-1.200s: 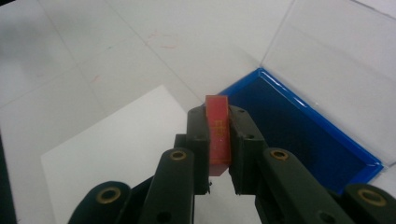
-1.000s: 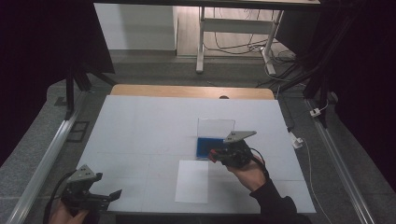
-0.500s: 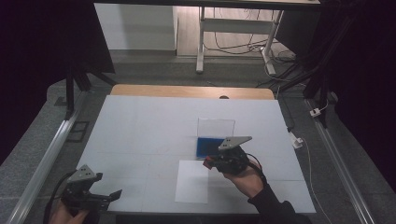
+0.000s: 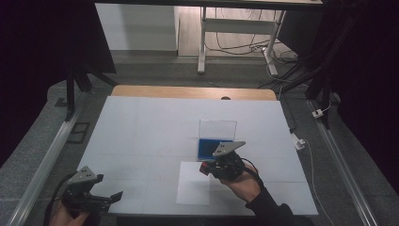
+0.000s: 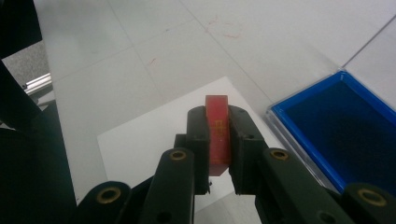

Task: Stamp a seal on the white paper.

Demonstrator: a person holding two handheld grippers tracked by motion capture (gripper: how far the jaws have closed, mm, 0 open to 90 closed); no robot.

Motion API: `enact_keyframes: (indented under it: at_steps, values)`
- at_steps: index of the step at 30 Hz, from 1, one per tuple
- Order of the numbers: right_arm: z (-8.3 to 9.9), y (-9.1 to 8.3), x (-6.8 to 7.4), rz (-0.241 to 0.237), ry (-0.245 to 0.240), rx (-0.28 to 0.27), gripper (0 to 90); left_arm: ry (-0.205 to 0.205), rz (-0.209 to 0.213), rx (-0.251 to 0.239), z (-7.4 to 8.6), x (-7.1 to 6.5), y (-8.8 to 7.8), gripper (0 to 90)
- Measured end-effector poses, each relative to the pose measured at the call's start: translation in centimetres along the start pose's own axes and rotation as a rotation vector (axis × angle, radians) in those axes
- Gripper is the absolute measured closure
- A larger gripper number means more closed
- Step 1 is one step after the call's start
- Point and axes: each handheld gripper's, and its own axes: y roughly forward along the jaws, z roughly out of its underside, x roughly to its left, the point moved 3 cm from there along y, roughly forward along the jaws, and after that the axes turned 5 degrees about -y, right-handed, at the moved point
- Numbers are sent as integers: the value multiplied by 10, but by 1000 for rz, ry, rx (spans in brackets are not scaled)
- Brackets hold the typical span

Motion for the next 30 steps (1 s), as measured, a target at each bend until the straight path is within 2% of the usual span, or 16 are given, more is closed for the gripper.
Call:
enact_keyframes:
  at_steps: [8, 15, 30]
  values:
    - [1, 14, 8, -28, -40, 47, 796, 0, 2, 0, 0, 0, 0, 34]
    - [2, 23, 11, -41, -76, 63, 796, 1, 2, 1, 0, 0, 0, 35]
    - [7, 44, 15, -56, -100, 106, 796, 2, 3, 2, 0, 0, 0, 35]
